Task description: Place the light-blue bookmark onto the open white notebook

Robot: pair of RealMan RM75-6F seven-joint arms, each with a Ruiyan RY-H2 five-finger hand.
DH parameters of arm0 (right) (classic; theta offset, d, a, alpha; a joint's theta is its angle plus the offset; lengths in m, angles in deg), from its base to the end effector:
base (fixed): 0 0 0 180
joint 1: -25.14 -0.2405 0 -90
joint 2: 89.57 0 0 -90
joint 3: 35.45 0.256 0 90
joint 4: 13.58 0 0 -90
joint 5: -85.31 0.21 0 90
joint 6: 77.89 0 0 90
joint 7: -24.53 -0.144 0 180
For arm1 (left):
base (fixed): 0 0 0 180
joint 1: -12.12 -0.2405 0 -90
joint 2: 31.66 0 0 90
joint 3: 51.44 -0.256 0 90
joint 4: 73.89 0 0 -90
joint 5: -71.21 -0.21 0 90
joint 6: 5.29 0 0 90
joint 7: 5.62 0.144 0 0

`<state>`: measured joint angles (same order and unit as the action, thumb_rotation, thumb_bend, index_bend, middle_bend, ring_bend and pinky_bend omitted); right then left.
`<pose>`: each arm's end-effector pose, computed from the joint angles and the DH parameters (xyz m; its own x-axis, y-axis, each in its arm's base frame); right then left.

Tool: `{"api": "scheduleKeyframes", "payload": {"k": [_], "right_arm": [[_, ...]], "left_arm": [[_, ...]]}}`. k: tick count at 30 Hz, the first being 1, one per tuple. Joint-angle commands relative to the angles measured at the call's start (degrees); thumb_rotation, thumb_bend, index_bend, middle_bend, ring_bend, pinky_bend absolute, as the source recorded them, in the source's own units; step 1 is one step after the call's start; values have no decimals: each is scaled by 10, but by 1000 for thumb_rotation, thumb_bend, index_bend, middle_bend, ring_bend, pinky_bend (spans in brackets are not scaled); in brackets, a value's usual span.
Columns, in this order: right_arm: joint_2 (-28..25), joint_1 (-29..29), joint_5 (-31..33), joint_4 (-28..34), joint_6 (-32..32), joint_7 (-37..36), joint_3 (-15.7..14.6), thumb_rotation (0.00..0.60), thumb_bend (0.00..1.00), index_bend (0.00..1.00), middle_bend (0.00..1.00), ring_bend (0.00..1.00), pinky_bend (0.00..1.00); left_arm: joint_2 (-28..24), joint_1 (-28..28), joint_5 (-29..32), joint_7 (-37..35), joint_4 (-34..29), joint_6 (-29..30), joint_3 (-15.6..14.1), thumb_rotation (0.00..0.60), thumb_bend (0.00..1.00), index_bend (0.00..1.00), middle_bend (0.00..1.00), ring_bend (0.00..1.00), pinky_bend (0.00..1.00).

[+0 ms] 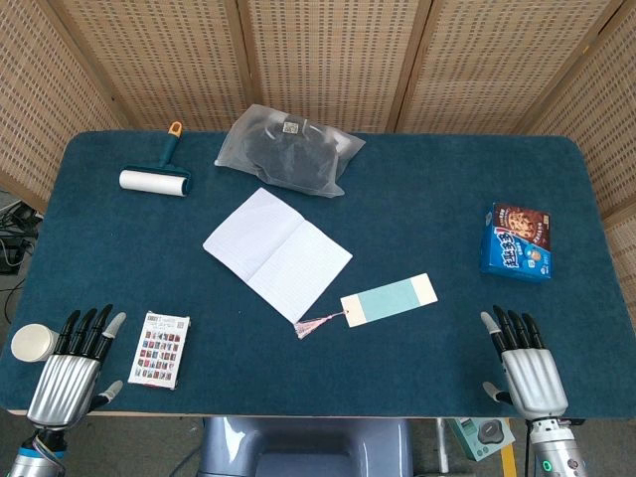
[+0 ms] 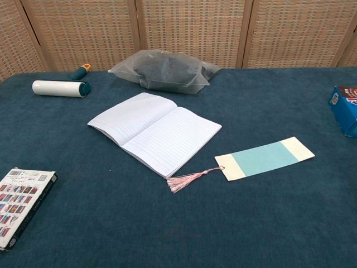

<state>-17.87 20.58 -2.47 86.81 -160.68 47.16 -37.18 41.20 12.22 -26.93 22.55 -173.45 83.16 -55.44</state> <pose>-0.2695 -0.1578 0.0917 0.5122 -0.1195 0.8505 -0.8588 -0.0874 0.5048 -0.2552 0.1281 0.0922 0.5831 0.0219 0.8121 0.8038 -0.1609 -0.5728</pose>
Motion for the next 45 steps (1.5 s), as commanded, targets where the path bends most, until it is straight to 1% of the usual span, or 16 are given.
{"api": "scheduleKeyframes", "payload": {"k": [1, 18, 22, 24, 28, 35, 40, 45], "right_arm": [[1, 1, -3, -1, -1, -2, 0, 600, 175, 0, 0, 0, 0], [6, -3, -18, -5, 1, -33, 6, 600, 175, 0, 0, 0, 0], [7, -16, -22, -3, 10, -46, 16, 600, 174, 2, 0, 0, 0], [6, -26, -21, -2, 19, -43, 24, 600, 174, 23, 0, 0, 0], [2, -59, -4, 7, 56, -31, 50, 600, 174, 121, 0, 0, 4], [11, -115, 33, 11, 120, -9, 88, 600, 188, 197, 0, 0, 63], [30, -157, 63, -4, 170, 12, 109, 600, 217, 248, 0, 0, 78], [58, -206, 106, -34, 229, 26, 129, 600, 245, 269, 0, 0, 80]], "left_arm": [[0, 0, 0, 1, 1, 0, 0, 600, 0, 0, 0, 0, 0], [-8, -1, 1, -5, -6, 1, 3, 600, 0, 0, 0, 0, 0], [-9, -1, 3, -6, -7, -1, 3, 600, 0, 0, 0, 0, 0], [-9, -1, 3, -6, -7, -2, 3, 600, 0, 0, 0, 0, 0], [-9, 1, 6, -5, -6, -5, 5, 600, 0, 0, 0, 0, 0], [-5, 4, 14, -3, -2, -14, 7, 600, 0, 0, 0, 0, 0], [-5, 7, 26, -4, 2, -23, 11, 600, 0, 0, 0, 0, 0], [-6, 12, 40, -12, 6, -30, 19, 600, 0, 0, 0, 0, 0]]}}
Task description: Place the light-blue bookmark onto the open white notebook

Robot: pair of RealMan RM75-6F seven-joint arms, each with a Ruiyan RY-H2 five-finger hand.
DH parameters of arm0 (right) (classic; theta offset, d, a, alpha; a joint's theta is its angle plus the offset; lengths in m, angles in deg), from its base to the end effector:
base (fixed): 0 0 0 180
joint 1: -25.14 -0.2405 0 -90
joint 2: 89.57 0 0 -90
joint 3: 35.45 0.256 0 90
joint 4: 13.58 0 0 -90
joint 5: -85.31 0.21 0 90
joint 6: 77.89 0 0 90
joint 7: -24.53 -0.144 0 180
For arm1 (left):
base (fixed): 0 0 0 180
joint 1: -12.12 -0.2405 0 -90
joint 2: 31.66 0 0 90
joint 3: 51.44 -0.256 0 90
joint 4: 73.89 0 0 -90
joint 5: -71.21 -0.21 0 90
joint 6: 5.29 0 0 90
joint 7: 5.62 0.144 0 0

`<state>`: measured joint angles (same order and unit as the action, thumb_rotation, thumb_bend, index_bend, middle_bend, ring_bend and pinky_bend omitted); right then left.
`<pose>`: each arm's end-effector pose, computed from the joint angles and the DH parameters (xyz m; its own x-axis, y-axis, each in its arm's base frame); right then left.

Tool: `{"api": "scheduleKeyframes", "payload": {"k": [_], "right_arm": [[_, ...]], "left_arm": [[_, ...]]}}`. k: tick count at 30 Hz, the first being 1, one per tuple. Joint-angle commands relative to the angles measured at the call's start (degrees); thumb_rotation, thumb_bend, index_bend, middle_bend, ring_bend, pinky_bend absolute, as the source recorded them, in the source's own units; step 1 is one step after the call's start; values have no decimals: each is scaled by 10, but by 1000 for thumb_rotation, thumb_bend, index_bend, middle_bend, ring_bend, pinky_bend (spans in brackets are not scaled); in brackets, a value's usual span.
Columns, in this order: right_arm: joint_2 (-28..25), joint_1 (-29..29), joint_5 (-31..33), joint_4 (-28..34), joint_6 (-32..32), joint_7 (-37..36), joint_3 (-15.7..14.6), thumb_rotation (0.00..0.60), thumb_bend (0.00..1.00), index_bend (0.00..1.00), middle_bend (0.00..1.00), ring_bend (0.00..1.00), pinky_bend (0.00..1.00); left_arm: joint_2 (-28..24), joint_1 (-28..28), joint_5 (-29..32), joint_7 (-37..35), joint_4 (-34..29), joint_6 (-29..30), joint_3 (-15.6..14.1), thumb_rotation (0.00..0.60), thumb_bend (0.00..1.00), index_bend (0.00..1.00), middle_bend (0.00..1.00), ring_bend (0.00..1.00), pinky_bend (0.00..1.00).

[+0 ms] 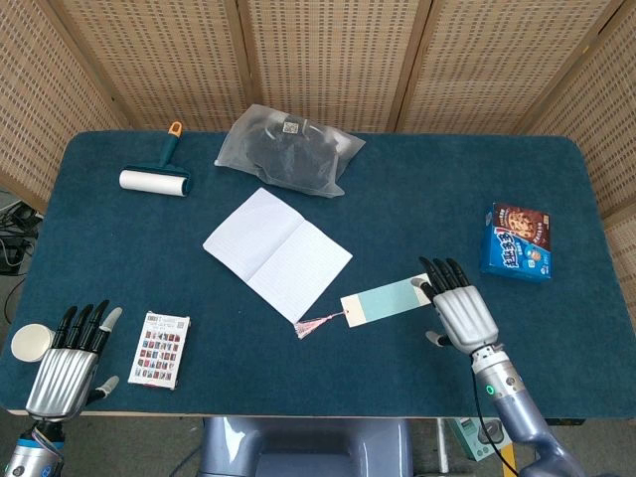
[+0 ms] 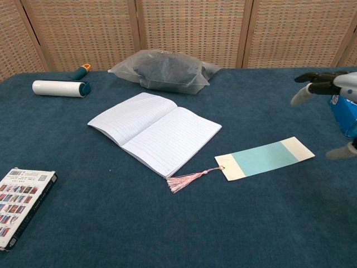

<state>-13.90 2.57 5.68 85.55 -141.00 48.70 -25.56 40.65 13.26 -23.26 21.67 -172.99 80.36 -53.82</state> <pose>-0.2015 -0.2697 0.0569 0.5110 -0.1401 0.8481 -0.8327 -0.3256 0.4479 -0.2649 0.1393 0.0927 0.5902 0.0591 0.8051 0.8040 -0.1328 -0.5796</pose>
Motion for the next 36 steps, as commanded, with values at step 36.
{"api": "scheduleKeyframes", "payload": {"k": [36], "right_arm": [[109, -189, 193, -216, 201, 19, -2, 600, 246, 337, 15, 0, 77]], "left_arm": [[-1, 20, 33, -6, 3, -27, 4, 600, 0, 0, 0, 0, 0]]}}
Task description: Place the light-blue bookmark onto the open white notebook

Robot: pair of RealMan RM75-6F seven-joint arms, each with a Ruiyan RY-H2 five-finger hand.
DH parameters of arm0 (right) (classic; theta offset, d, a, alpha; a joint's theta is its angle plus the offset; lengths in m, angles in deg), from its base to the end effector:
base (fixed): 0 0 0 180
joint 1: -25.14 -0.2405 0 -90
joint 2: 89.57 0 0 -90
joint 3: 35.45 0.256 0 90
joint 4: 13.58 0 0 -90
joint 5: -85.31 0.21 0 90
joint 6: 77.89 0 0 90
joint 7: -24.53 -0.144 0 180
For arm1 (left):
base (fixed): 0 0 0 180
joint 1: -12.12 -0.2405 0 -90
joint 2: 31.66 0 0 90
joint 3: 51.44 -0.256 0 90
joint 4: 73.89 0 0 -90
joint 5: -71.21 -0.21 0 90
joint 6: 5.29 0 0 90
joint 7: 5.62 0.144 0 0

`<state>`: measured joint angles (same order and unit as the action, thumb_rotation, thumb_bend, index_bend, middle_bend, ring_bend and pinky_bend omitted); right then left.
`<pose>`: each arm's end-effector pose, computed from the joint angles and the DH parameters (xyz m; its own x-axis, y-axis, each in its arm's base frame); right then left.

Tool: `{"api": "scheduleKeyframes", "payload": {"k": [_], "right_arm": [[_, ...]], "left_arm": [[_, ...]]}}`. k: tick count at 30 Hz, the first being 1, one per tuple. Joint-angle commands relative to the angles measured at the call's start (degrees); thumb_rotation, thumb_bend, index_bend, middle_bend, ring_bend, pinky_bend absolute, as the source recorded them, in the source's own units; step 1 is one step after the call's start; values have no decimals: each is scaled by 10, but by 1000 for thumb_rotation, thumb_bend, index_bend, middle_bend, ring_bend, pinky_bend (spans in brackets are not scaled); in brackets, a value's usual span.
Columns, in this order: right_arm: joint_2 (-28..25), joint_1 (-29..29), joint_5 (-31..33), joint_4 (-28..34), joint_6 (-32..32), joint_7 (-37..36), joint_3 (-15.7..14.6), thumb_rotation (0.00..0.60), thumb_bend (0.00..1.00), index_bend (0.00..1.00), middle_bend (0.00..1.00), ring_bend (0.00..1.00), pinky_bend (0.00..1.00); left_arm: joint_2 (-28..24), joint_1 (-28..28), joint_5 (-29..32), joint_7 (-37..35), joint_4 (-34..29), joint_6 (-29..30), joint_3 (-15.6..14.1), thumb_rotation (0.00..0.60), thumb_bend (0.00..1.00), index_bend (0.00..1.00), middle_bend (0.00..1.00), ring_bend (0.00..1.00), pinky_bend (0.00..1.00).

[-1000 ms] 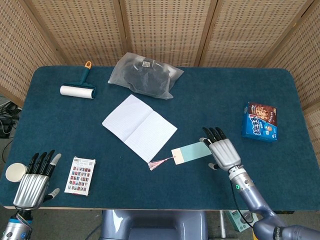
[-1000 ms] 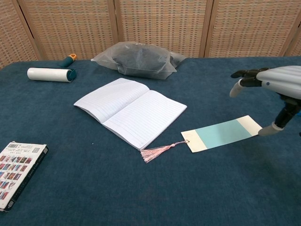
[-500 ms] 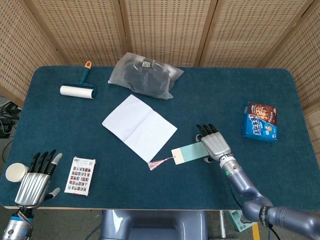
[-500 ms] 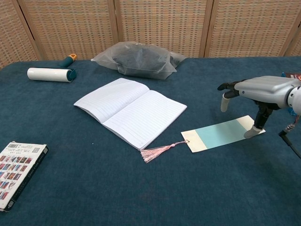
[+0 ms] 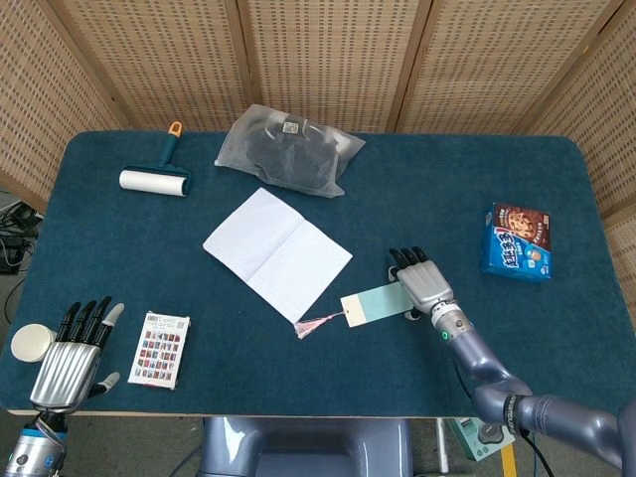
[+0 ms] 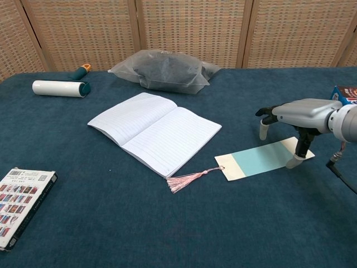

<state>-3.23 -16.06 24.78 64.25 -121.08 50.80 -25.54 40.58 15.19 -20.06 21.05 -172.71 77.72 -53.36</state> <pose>-0.2016 -0.3569 -0.0138 0.6223 -0.3514 0.6995 -0.7795 -0.3596 0.5128 -0.2698 0.1500 0.0889 0.5885 0.0990 0.8024 0.8072 -0.1280 -0.5762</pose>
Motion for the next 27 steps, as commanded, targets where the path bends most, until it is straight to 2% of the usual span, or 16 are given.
{"api": "scheduleKeyframes", "payload": {"k": [1, 27], "right_arm": [[3, -4, 2, -5, 2, -3, -3, 600, 245, 337, 15, 0, 77], [23, -29, 16, -29, 3, -14, -32, 600, 245, 337, 16, 0, 76]], "left_arm": [[0, 1, 1, 0, 1, -2, 0, 600, 0, 0, 0, 0, 0], [2, 7, 7, -6, 4, -2, -1, 600, 0, 0, 0, 0, 0]]}}
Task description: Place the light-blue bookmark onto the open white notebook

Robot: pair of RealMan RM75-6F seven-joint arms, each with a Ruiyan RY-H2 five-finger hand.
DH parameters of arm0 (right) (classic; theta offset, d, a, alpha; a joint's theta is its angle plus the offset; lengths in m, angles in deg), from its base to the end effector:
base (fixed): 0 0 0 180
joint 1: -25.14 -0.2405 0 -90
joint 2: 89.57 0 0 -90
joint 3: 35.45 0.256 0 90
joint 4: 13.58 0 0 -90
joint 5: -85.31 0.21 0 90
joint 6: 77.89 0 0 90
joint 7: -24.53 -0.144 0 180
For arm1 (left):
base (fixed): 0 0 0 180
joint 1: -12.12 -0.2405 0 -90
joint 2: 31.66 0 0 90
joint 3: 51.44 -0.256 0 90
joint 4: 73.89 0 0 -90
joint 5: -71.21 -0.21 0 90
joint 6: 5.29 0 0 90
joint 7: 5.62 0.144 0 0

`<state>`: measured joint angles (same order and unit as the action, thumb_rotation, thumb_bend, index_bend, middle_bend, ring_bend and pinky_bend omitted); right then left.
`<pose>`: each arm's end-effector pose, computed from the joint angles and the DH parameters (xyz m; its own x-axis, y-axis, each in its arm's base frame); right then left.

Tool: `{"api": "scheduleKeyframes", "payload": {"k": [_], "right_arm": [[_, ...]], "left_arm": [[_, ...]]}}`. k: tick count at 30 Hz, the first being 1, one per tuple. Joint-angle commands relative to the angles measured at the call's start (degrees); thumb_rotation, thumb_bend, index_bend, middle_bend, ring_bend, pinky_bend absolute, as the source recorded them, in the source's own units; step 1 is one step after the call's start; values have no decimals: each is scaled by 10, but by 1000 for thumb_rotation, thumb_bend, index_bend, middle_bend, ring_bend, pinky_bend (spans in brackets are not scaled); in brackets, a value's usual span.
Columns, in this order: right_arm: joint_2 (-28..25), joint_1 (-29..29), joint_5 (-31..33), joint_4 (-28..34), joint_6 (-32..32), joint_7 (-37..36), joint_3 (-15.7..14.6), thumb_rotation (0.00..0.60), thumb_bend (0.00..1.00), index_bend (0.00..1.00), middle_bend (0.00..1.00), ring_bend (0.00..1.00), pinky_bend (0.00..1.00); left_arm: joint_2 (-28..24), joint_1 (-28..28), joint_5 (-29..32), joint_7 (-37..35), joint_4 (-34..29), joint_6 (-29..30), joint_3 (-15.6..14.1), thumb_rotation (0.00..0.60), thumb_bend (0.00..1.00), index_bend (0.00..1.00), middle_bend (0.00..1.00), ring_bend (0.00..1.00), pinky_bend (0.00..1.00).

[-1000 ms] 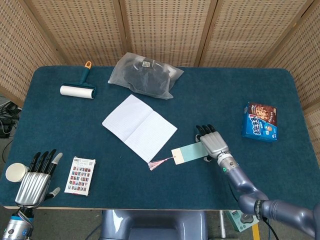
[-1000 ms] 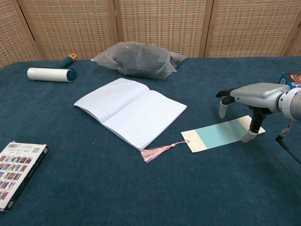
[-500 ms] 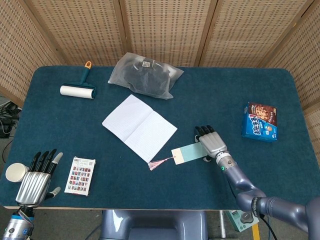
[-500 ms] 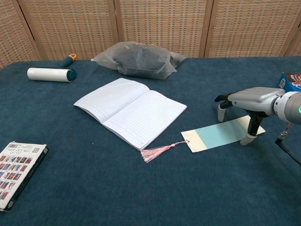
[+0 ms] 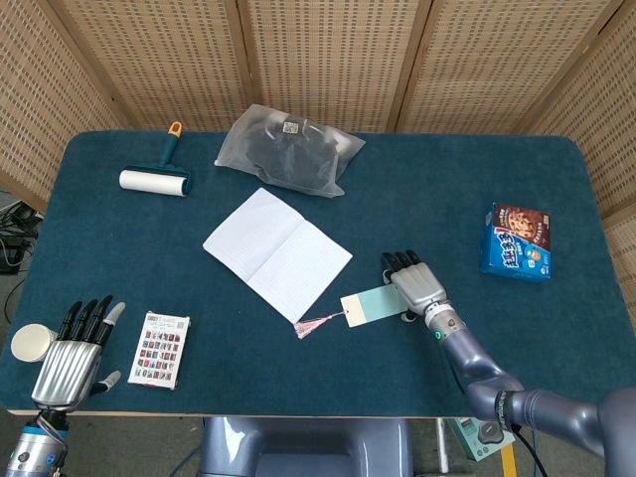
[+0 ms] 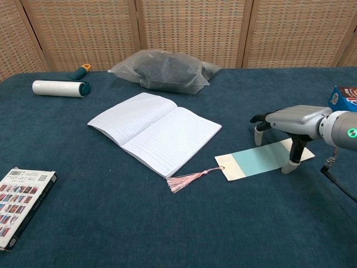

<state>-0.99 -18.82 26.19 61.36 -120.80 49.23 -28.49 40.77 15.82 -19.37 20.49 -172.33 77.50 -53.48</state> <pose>-0.2006 -0.3586 -0.0290 0.6312 -0.3748 0.6791 -0.7729 -0.3774 0.5101 -0.2710 0.1525 0.0877 0.5836 0.1044 0.8053 0.8109 -0.1276 -0.5711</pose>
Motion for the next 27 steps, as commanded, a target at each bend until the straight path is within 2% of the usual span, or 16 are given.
{"api": "scheduleKeyframes", "payload": {"k": [1, 7, 16, 27], "right_arm": [[1, -2, 3, -1, 1, 3, -3, 600, 245, 337, 17, 0, 76], [2, -4, 5, 0, -5, 6, -9, 600, 246, 378, 38, 0, 77], [1, -3, -6, 9, -19, 4, -14, 600, 248, 527, 114, 0, 86], [-2, -13, -4, 18, -27, 10, -8, 600, 255, 542, 120, 0, 86]], "left_arm": [[0, 0, 0, -1, 0, 0, 0, 600, 0, 0, 0, 0, 0], [1, 4, -2, -1, -1, -2, 0, 600, 0, 0, 0, 0, 0], [4, 12, -7, 4, -4, -10, -1, 600, 0, 0, 0, 0, 0], [2, 11, -8, 2, -7, -5, -3, 600, 0, 0, 0, 0, 0]]}}
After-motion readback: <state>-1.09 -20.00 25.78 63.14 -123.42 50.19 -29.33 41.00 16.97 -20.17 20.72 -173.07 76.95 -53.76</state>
